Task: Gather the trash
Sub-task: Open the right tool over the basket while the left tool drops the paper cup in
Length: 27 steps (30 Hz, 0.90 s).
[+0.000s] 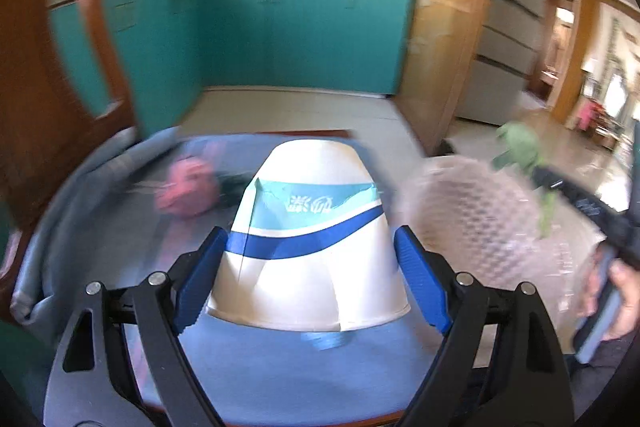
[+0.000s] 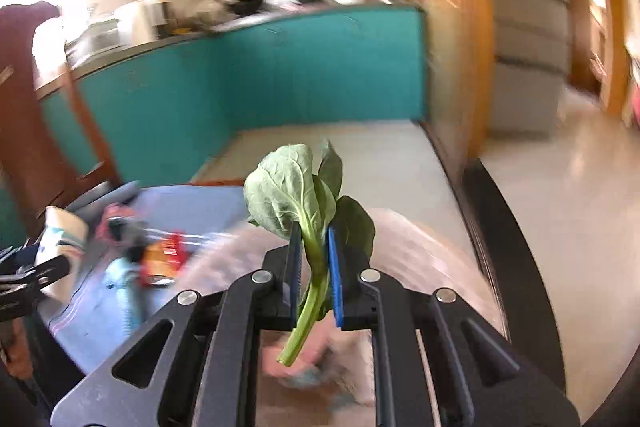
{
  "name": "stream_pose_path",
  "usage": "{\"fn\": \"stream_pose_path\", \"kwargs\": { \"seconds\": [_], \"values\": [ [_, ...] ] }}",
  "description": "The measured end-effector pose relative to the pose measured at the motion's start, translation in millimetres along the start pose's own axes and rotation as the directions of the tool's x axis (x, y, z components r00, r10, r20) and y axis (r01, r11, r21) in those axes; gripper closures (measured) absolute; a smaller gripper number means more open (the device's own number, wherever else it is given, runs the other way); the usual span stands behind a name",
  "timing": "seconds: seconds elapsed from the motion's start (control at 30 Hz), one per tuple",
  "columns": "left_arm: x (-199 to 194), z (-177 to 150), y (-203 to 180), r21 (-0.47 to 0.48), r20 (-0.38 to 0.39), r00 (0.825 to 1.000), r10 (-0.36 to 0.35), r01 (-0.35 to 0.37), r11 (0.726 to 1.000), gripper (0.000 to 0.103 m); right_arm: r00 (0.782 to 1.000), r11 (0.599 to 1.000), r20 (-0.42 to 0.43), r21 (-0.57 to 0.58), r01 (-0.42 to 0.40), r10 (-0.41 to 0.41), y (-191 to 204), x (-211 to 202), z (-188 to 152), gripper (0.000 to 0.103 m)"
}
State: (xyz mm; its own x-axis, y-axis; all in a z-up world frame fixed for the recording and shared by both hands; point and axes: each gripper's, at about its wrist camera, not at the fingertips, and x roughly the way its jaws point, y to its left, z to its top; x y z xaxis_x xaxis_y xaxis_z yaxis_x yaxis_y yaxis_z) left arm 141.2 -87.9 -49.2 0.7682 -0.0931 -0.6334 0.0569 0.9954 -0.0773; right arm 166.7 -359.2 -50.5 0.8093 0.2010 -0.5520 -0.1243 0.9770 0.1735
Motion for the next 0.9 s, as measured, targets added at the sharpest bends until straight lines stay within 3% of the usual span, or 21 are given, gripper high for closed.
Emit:
{"fn": "stream_pose_path", "kwargs": {
  "seconds": [0.1, 0.27, 0.37, 0.53, 0.63, 0.77, 0.9],
  "values": [
    [10, 7, -39, 0.055, -0.019, 0.996, -0.087, 0.088, 0.995, 0.018, 0.994, 0.994, -0.098, 0.099, 0.048, -0.039, -32, 17, -10, 0.09],
    [32, 5, -91, 0.132, -0.072, 0.979, -0.19, 0.199, 0.971, 0.017, 0.995, 0.997, -0.099, 0.07, 0.029, -0.022, -31, 13, -17, 0.09],
    [46, -1, -107, 0.151, -0.12, 0.971, -0.208, 0.225, 0.962, 0.016, 0.993, 0.995, -0.103, 0.084, 0.059, -0.051, -35, 11, -16, 0.087],
    [49, -4, -106, 0.158, -0.122, 0.974, -0.19, 0.208, 0.965, 0.014, 0.996, 0.987, -0.078, 0.147, 0.056, -0.045, -50, 1, -14, 0.062],
    [45, 0, -85, 0.126, -0.095, 0.985, -0.147, 0.158, 0.979, 0.013, 0.998, 0.988, -0.06, 0.148, 0.039, -0.03, -48, -1, -13, 0.061],
    [31, 0, -29, 0.037, -0.028, 0.999, 0.023, -0.022, 0.999, 0.013, 0.999, 0.993, -0.004, 0.11, -0.042, 0.042, -25, -9, -9, 0.061],
    [17, -8, 47, -0.079, -0.056, 0.975, 0.214, -0.218, 0.973, 0.013, 0.973, 0.973, -0.006, -0.019, -0.23, 0.23, 38, -6, -9, 0.061]
  ]
}}
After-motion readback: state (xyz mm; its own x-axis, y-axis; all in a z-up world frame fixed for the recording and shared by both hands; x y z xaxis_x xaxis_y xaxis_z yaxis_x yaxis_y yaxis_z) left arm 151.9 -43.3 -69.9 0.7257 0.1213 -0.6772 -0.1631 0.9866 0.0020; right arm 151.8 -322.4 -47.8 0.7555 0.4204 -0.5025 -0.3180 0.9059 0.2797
